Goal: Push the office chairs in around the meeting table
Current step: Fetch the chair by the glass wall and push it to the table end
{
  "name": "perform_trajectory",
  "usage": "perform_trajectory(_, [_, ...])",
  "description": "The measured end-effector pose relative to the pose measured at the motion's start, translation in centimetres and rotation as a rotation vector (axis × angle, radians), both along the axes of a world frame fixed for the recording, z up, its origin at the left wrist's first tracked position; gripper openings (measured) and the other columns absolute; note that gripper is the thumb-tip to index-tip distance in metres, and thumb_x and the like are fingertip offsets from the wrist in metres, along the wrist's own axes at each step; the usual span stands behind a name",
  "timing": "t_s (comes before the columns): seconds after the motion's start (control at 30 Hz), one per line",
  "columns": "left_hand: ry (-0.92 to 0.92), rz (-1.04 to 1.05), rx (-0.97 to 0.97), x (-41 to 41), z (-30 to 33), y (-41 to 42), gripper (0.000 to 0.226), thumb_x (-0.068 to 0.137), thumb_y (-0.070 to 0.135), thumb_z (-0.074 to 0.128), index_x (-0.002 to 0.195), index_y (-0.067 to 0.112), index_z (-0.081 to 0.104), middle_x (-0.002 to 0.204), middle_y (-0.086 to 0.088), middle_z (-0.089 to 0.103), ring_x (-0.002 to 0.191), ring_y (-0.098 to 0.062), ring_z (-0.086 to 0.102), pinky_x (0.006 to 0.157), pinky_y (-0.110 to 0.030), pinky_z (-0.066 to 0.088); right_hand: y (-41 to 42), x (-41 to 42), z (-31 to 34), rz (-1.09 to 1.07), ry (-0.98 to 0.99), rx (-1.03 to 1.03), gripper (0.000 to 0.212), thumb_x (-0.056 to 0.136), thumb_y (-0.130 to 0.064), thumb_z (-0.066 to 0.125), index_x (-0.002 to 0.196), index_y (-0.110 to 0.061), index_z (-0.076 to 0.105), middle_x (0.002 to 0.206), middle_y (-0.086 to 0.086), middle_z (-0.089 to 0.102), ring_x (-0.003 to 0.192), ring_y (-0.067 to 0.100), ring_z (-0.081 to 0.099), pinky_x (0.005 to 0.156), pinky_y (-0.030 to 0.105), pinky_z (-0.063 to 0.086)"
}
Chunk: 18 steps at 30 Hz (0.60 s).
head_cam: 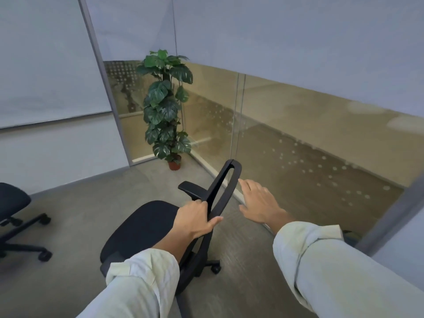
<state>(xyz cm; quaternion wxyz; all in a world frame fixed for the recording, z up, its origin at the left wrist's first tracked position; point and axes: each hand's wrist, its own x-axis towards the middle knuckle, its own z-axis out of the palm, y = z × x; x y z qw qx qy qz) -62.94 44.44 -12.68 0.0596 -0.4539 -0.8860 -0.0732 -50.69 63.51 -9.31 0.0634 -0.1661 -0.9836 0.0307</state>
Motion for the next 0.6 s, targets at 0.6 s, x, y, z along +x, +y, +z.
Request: perform_trajectory(0.6, [-0.426,0.420,-0.002,2.1,-2.3,3.3,0.054,0.082,0.079,0.039,0.074,0.029,0.059,0.053,0.010,0.066,0.059,-0.005,0.063,0.067,-0.033,0.054,13.9,-13.3,-2.3,0.677,-0.194,-0.026,0.028,0.075,-0.041,0.062,0.092,-0.028,0.044,0.083,-0.010,0.052,0.076,0.016,0.051,0.058,0.034,0.042])
